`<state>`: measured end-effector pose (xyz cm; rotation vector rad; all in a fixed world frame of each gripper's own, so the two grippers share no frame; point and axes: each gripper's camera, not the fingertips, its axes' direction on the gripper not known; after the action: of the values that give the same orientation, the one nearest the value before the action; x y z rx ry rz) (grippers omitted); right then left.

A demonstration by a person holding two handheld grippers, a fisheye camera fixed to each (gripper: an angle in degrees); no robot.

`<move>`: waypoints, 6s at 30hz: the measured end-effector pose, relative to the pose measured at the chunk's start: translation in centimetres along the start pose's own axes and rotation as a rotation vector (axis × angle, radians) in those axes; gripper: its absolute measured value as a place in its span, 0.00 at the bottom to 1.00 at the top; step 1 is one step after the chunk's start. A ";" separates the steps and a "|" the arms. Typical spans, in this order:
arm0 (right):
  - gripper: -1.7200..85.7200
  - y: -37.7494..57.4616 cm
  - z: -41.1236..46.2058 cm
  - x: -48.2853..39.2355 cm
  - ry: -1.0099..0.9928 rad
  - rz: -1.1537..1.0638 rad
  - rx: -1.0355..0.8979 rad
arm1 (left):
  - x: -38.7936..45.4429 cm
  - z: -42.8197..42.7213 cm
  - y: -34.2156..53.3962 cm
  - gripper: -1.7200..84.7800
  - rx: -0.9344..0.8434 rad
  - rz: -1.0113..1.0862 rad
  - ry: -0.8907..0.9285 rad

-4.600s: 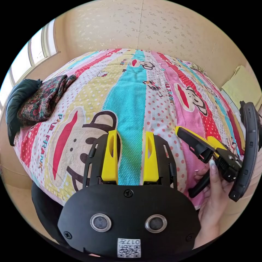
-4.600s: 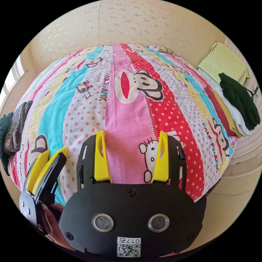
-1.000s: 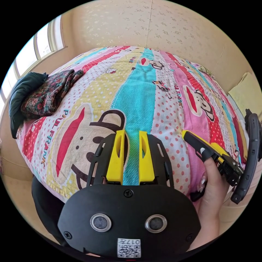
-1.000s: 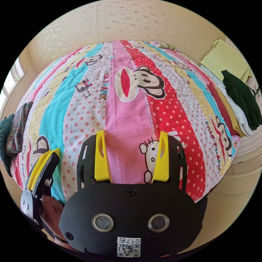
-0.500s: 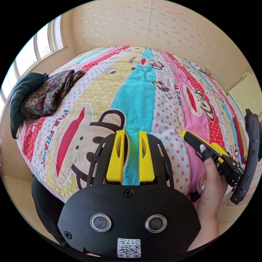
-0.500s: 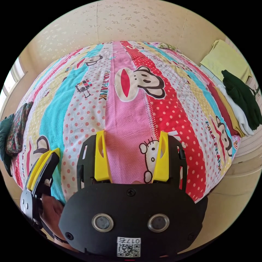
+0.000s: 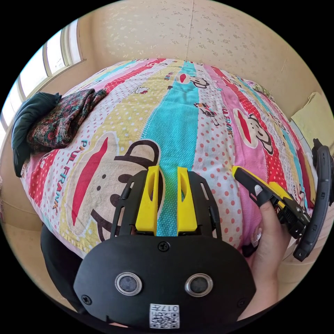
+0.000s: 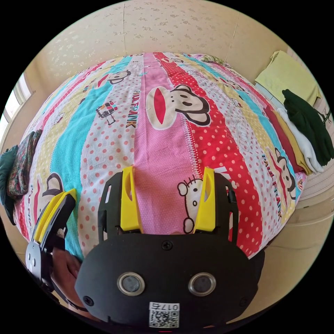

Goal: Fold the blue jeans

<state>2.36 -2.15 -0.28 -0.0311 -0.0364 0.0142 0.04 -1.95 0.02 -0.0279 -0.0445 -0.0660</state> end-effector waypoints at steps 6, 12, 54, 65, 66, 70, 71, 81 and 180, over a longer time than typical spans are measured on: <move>0.31 -0.2 -0.3 0.2 0.002 -0.001 0.000 | -0.5 -0.3 -0.2 0.12 0.001 0.004 -0.006; 0.31 -0.4 -0.7 0.5 0.004 -0.001 0.002 | -1.4 -0.8 -0.4 0.12 0.003 0.001 -0.001; 0.17 1.0 -16.5 5.9 -0.268 -0.110 0.384 | -15.9 -14.4 -2.2 0.18 0.091 0.148 0.172; 0.08 -0.5 -18.8 2.8 -0.352 -0.211 0.208 | -24.3 -22.2 -1.1 0.03 0.181 0.006 0.148; 0.05 -0.5 -19.1 2.9 -0.417 -0.211 0.228 | -25.8 -23.3 -1.0 0.02 0.206 0.001 0.137; 0.04 -1.5 -19.9 2.4 -0.525 -0.265 0.208 | -33.2 -28.6 -1.4 0.02 0.345 0.004 0.080; 0.04 -2.0 -20.3 1.7 -0.477 -0.294 0.193 | -34.6 -29.4 -1.6 0.02 0.359 -0.004 0.065; 0.15 -6.9 -24.2 -8.3 -0.523 -0.560 0.135 | -58.2 -36.0 -13.3 0.18 0.226 -0.073 -0.255; 0.06 -23.3 -45.3 24.6 -0.949 -0.876 0.380 | -23.0 -36.5 -16.8 0.21 0.429 0.502 0.930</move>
<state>28.94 -26.45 -43.91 0.3770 -0.9913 -0.8424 -22.41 -18.28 -37.07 0.4206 0.8765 0.4360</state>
